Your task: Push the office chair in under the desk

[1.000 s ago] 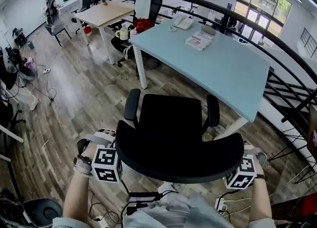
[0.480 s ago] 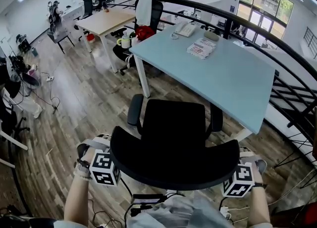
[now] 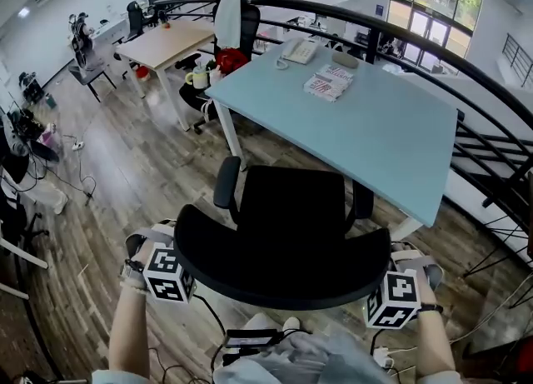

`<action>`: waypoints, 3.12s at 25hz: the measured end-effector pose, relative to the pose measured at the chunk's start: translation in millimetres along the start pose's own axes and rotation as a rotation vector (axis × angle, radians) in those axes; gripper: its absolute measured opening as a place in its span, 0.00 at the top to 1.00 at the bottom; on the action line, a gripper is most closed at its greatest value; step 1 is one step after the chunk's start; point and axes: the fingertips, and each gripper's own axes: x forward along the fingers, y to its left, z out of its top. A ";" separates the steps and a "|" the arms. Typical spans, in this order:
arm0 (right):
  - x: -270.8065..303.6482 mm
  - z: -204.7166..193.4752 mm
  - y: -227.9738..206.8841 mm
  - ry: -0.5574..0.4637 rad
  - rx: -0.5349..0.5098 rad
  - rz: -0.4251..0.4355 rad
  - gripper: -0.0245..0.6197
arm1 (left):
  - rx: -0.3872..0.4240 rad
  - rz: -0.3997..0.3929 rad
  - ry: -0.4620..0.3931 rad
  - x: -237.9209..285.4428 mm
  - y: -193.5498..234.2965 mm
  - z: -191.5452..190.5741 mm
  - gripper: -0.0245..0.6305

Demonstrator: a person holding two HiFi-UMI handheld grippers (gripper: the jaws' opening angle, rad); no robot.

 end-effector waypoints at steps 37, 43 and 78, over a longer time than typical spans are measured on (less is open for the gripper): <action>61.4 -33.3 -132.3 0.150 0.263 -0.109 0.73 | 0.265 -0.031 -0.155 116.3 211.6 14.6 0.83; 67.5 -39.7 -150.4 0.193 0.314 -0.125 0.73 | 0.317 -0.027 -0.193 132.9 242.6 21.6 0.83; 89.8 -59.9 -210.1 0.255 0.430 -0.201 0.72 | 0.431 -0.008 -0.278 189.7 336.9 46.9 0.82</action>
